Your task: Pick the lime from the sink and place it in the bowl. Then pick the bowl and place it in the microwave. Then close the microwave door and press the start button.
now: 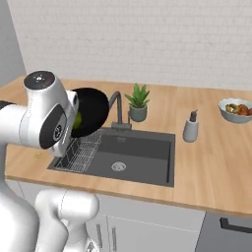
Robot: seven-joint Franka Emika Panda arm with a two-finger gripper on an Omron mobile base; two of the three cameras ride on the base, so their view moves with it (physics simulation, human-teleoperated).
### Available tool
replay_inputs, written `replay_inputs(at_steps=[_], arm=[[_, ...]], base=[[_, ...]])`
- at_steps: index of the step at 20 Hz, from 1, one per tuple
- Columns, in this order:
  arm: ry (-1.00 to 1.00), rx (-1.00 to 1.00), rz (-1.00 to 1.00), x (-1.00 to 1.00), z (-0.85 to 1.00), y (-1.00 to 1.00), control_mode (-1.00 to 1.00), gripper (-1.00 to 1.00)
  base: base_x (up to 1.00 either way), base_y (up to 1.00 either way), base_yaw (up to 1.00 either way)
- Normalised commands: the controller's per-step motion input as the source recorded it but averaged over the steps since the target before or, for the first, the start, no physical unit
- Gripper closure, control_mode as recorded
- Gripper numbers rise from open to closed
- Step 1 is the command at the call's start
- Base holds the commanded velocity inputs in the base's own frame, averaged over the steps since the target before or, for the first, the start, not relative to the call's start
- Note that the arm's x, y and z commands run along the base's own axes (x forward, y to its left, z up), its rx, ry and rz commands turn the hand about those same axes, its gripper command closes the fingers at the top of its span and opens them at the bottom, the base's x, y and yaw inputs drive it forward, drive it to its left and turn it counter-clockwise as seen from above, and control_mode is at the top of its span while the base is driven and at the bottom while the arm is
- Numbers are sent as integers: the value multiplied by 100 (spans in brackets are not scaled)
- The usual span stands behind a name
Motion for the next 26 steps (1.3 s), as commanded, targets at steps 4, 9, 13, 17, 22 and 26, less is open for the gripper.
replay_inputs(at_steps=[4,9,13,17,22,26], arm=[[0,0,0,0,0,0,100,100],[0,0,0,0,0,0,100,100],[0,0,0,0,0,0,100,100],[0,0,0,0,0,0,100,100],[0,0,0,0,0,0,100,100],[0,0,0,0,0,0,100,100]], base=[[-57,-73,-7],[-28,-73,-52],[0,-17,-93],[0,-10,-95],[0,-12,-94],[0,-12,-94]])
